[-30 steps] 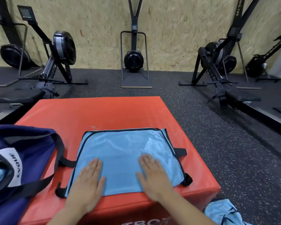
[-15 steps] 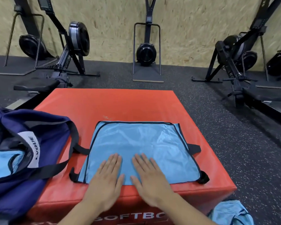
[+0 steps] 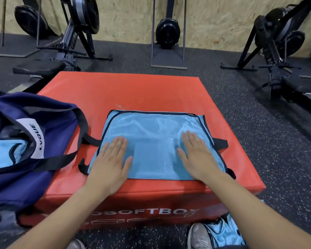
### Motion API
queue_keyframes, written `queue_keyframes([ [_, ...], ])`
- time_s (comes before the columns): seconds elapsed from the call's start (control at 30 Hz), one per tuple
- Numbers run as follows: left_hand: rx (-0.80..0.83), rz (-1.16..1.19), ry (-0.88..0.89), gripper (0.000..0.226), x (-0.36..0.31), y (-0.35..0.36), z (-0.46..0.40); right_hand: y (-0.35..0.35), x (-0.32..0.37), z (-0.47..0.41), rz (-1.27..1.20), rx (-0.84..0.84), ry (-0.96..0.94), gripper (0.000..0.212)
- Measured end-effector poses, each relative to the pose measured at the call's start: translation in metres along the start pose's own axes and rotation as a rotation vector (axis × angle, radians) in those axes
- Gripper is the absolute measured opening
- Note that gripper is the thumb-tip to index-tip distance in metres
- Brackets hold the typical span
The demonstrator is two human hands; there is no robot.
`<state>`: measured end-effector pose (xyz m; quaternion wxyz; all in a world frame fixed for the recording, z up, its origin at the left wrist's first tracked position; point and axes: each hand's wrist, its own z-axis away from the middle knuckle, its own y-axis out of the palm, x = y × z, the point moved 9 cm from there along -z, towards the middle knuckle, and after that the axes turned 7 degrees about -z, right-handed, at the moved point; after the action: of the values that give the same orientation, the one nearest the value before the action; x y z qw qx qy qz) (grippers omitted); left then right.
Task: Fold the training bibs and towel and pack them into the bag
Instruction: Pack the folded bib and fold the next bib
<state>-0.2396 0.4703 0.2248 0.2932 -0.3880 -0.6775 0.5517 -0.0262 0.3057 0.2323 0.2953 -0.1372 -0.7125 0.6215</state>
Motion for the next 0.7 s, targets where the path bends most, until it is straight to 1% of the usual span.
queue_keyframes([
  [0.1, 0.056, 0.082, 0.005, 0.082, -0.018, 0.010, -0.003, 0.016, 0.049, -0.005, -0.047, 0.064, -0.188, 0.085],
  [0.17, 0.095, 0.076, -0.008, 0.084, -0.011, 0.022, -0.005, 0.040, 0.057, -0.004, -0.010, 0.131, -0.249, 0.082],
  [0.23, 0.107, 0.056, -0.032, 0.082, 0.005, 0.026, -0.009, 0.043, 0.035, -0.013, -0.011, 0.139, -0.170, 0.079],
  [0.37, 0.105, 0.024, -0.060, 0.085, 0.025, 0.017, -0.014, 0.022, -0.038, -0.033, 0.011, 0.073, 0.158, 0.065],
  [0.43, 0.103, -0.007, -0.055, 0.085, 0.025, 0.014, -0.013, 0.012, -0.052, -0.039, 0.030, 0.045, 0.216, 0.062],
  [0.53, 0.097, -0.023, -0.010, 0.081, 0.017, 0.011, -0.012, -0.005, -0.069, -0.046, 0.022, -0.043, 0.313, 0.054],
  [0.6, 0.086, -0.019, 0.026, 0.079, 0.009, 0.010, -0.010, -0.005, -0.088, -0.049, -0.050, 0.002, 0.421, 0.052],
  [0.63, 0.080, -0.013, 0.036, 0.078, 0.007, 0.009, -0.009, -0.003, -0.094, -0.051, -0.084, 0.036, 0.442, 0.051],
  [0.7, 0.077, -0.007, 0.038, 0.078, 0.007, 0.008, -0.006, -0.003, -0.096, -0.056, -0.149, 0.056, 0.422, 0.043],
])
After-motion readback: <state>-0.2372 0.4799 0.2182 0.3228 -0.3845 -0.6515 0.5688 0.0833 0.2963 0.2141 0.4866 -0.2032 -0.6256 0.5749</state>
